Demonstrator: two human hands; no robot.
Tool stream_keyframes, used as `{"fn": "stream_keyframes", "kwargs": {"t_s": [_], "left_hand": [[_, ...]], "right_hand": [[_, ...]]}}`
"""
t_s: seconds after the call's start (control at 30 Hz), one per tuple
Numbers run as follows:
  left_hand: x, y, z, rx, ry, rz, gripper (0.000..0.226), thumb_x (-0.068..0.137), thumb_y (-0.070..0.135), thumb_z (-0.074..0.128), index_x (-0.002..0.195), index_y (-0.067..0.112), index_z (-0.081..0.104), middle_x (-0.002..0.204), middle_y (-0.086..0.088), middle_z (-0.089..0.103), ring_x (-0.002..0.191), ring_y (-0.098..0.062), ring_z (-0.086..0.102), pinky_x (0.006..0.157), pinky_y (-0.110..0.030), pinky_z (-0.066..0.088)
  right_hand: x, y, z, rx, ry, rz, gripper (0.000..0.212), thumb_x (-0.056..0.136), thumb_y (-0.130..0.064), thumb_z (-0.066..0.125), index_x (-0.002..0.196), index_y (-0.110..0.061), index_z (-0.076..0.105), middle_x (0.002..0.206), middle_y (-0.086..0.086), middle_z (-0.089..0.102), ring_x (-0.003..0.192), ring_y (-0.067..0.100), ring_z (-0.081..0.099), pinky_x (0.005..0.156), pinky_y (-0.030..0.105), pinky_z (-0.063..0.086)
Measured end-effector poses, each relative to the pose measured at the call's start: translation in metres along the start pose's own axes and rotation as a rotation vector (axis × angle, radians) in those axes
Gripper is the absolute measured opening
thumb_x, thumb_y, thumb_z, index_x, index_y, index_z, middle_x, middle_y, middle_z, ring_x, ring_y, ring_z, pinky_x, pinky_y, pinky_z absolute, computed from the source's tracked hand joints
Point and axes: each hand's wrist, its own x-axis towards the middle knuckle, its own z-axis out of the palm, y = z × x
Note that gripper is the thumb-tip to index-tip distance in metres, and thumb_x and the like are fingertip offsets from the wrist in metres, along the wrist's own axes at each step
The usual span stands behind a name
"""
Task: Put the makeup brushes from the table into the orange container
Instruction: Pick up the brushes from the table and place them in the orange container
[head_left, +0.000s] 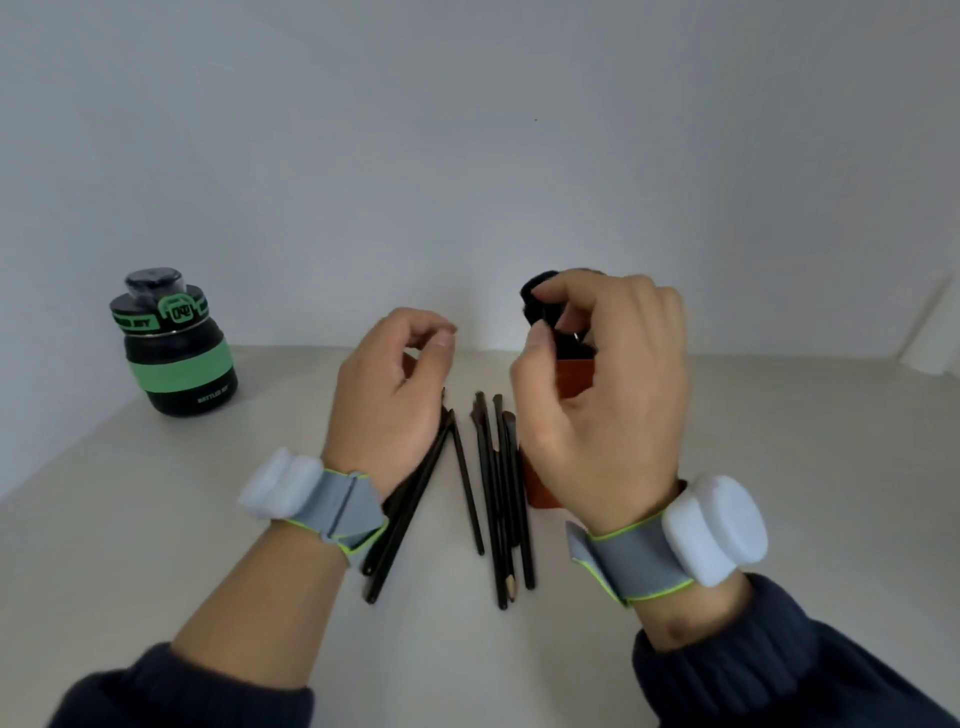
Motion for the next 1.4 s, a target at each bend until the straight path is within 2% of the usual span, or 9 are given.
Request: {"fn": "stream_keyframes", "kwargs": {"t_s": [0.1, 0.17, 0.37, 0.73, 0.9, 1.07, 1.17, 1.3, 1.4], "left_hand": [[0.006, -0.022, -0.021, 0.198, -0.117, -0.068, 0.01, 0.093, 0.022, 0.059, 0.099, 0.026, 0.066, 0.084, 0.011, 0.064, 0.06, -0.004, 0.054, 0.064, -0.015, 0.042], [0.008, -0.032, -0.031, 0.337, -0.208, -0.112, 0.01, 0.091, 0.024, 0.061, 0.1, 0.024, 0.066, 0.087, 0.008, 0.066, 0.067, -0.011, 0.058, 0.069, -0.023, 0.044], [0.011, -0.056, -0.047, 0.605, -0.428, -0.286, 0.017, 0.087, 0.029, 0.061, 0.104, 0.029, 0.063, 0.091, 0.009, 0.066, 0.095, -0.021, 0.06, 0.086, -0.032, 0.047], [0.006, -0.07, -0.042, 0.674, -0.531, -0.329, 0.021, 0.08, 0.039, 0.064, 0.097, 0.035, 0.052, 0.091, 0.009, 0.066, 0.091, -0.019, 0.062, 0.072, -0.027, 0.044], [0.006, -0.067, -0.043, 0.758, -0.435, -0.336, 0.022, 0.075, 0.034, 0.067, 0.093, 0.025, 0.056, 0.081, 0.007, 0.057, 0.079, -0.02, 0.056, 0.053, -0.022, 0.034], [0.011, -0.064, -0.05, 0.9, -0.36, -0.414, 0.02, 0.076, 0.031, 0.07, 0.088, 0.015, 0.069, 0.076, 0.0, 0.06, 0.069, -0.022, 0.054, 0.052, -0.023, 0.035], [0.014, -0.066, -0.054, 0.892, -0.327, -0.433, 0.017, 0.078, 0.032, 0.067, 0.082, 0.018, 0.06, 0.083, -0.002, 0.06, 0.067, -0.021, 0.051, 0.055, -0.024, 0.036], [0.015, -0.064, -0.057, 0.784, -0.238, -0.36, 0.041, 0.082, 0.037, 0.063, 0.118, 0.018, 0.057, 0.099, -0.002, 0.069, 0.089, -0.025, 0.062, 0.069, -0.029, 0.042], [0.013, -0.052, -0.051, 0.659, -0.086, -0.17, 0.038, 0.085, 0.028, 0.059, 0.121, 0.017, 0.06, 0.078, 0.004, 0.069, 0.078, -0.02, 0.058, 0.067, -0.029, 0.038]], "right_hand": [[-0.011, -0.016, 0.008, 0.11, -0.142, -0.044, 0.019, 0.084, -0.008, 0.059, 0.101, -0.007, 0.067, 0.086, 0.002, 0.059, 0.07, 0.014, 0.052, 0.066, 0.025, 0.044], [-0.019, -0.024, 0.014, 0.104, -0.322, -0.035, 0.021, 0.085, -0.013, 0.056, 0.104, -0.011, 0.066, 0.091, 0.002, 0.06, 0.073, 0.019, 0.06, 0.062, 0.033, 0.051], [-0.045, -0.023, 0.032, -0.284, -0.945, 0.033, 0.031, 0.094, -0.028, 0.047, 0.124, -0.021, 0.049, 0.111, 0.002, 0.055, 0.085, 0.031, 0.066, 0.059, 0.032, 0.04], [-0.052, -0.028, 0.043, -0.515, -1.217, 0.168, 0.023, 0.093, -0.004, 0.05, 0.116, -0.005, 0.051, 0.109, 0.012, 0.061, 0.093, 0.035, 0.067, 0.063, 0.034, 0.036], [-0.045, -0.033, 0.042, -0.492, -1.297, 0.265, 0.012, 0.092, 0.004, 0.052, 0.093, -0.007, 0.046, 0.106, 0.014, 0.065, 0.094, 0.032, 0.066, 0.066, 0.031, 0.04], [-0.045, -0.032, 0.04, -0.474, -1.291, 0.33, 0.021, 0.094, 0.006, 0.051, 0.115, 0.001, 0.054, 0.112, 0.014, 0.065, 0.101, 0.031, 0.065, 0.067, 0.03, 0.041], [-0.039, -0.035, 0.039, -0.43, -1.253, 0.411, 0.025, 0.095, 0.002, 0.05, 0.12, 0.001, 0.051, 0.116, 0.016, 0.063, 0.106, 0.033, 0.064, 0.069, 0.032, 0.043], [-0.03, -0.036, 0.03, -0.324, -1.099, 0.49, 0.02, 0.093, -0.01, 0.05, 0.112, -0.006, 0.047, 0.103, 0.012, 0.063, 0.097, 0.033, 0.065, 0.065, 0.032, 0.043], [-0.024, -0.033, 0.023, -0.231, -0.929, 0.456, 0.009, 0.09, -0.017, 0.05, 0.094, -0.013, 0.043, 0.084, 0.006, 0.057, 0.085, 0.035, 0.063, 0.062, 0.033, 0.042]]}}
